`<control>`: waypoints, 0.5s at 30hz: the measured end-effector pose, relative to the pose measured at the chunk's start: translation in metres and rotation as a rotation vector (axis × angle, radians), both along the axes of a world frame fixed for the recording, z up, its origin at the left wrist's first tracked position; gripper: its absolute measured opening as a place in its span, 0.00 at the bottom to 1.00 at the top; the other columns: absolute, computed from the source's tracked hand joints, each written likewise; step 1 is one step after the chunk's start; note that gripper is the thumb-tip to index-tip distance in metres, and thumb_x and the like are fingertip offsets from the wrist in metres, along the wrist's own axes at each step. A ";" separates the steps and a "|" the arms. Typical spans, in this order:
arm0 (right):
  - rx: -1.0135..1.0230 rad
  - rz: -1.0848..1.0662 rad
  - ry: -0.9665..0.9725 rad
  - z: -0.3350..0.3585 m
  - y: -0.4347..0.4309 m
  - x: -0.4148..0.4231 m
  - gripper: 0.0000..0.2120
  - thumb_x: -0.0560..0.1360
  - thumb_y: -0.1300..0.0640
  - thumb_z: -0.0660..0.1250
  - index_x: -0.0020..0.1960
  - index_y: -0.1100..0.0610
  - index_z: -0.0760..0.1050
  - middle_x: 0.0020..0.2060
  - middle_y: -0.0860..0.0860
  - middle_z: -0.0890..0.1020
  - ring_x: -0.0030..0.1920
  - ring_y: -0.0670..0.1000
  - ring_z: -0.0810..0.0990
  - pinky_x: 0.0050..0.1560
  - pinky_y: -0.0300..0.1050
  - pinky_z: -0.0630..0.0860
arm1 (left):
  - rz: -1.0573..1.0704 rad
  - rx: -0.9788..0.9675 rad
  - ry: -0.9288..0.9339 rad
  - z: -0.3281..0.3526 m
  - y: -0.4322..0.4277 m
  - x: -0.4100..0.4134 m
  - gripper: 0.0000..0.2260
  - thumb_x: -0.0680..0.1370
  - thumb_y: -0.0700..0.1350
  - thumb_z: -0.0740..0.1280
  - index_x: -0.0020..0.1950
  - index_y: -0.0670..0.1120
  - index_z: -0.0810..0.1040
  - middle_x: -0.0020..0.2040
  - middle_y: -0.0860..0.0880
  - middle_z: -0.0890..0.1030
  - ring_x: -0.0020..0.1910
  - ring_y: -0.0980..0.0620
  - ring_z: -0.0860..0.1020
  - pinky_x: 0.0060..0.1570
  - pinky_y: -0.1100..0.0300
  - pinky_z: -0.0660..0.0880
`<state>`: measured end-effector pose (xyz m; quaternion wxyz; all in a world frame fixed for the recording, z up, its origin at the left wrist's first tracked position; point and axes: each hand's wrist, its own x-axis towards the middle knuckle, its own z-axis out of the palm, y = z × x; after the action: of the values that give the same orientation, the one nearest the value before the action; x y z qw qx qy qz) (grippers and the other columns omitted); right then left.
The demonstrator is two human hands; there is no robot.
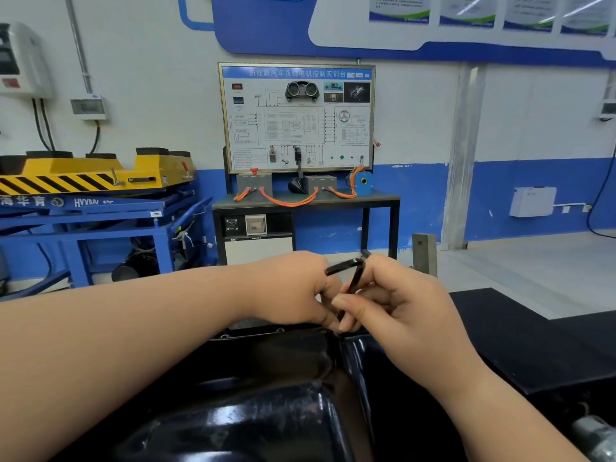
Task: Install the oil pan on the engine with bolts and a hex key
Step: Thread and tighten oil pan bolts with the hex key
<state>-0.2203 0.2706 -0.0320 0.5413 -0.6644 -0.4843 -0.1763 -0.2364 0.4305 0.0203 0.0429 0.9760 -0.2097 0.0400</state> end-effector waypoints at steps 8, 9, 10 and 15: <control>-0.066 0.023 -0.087 0.002 -0.004 -0.002 0.10 0.74 0.64 0.62 0.50 0.54 0.78 0.39 0.46 0.82 0.35 0.48 0.81 0.40 0.40 0.79 | 0.006 -0.046 -0.012 -0.001 -0.001 -0.002 0.10 0.72 0.46 0.70 0.33 0.51 0.74 0.33 0.53 0.76 0.32 0.57 0.72 0.36 0.69 0.68; -0.053 0.010 -0.085 0.002 -0.004 -0.001 0.09 0.74 0.64 0.62 0.48 0.55 0.79 0.38 0.46 0.82 0.35 0.47 0.82 0.40 0.40 0.79 | -0.001 -0.033 -0.005 -0.001 -0.001 -0.002 0.07 0.72 0.46 0.70 0.35 0.48 0.77 0.35 0.49 0.78 0.35 0.54 0.74 0.39 0.65 0.70; -0.039 -0.005 -0.077 0.002 -0.005 -0.001 0.08 0.73 0.64 0.63 0.46 0.56 0.79 0.36 0.47 0.83 0.35 0.47 0.82 0.40 0.40 0.78 | -0.006 -0.031 0.003 -0.001 -0.001 -0.001 0.06 0.73 0.46 0.70 0.38 0.45 0.79 0.37 0.46 0.80 0.37 0.51 0.75 0.42 0.61 0.72; 0.048 -0.060 -0.003 0.002 -0.004 -0.001 0.04 0.71 0.62 0.70 0.39 0.56 0.79 0.33 0.48 0.83 0.33 0.45 0.83 0.38 0.40 0.79 | 0.004 -0.028 -0.027 -0.002 -0.001 -0.002 0.10 0.72 0.50 0.72 0.36 0.45 0.78 0.25 0.53 0.71 0.26 0.62 0.70 0.28 0.70 0.64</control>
<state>-0.2210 0.2669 -0.0305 0.5508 -0.6652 -0.4606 -0.2048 -0.2386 0.4295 0.0187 0.0538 0.9751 -0.2077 0.0564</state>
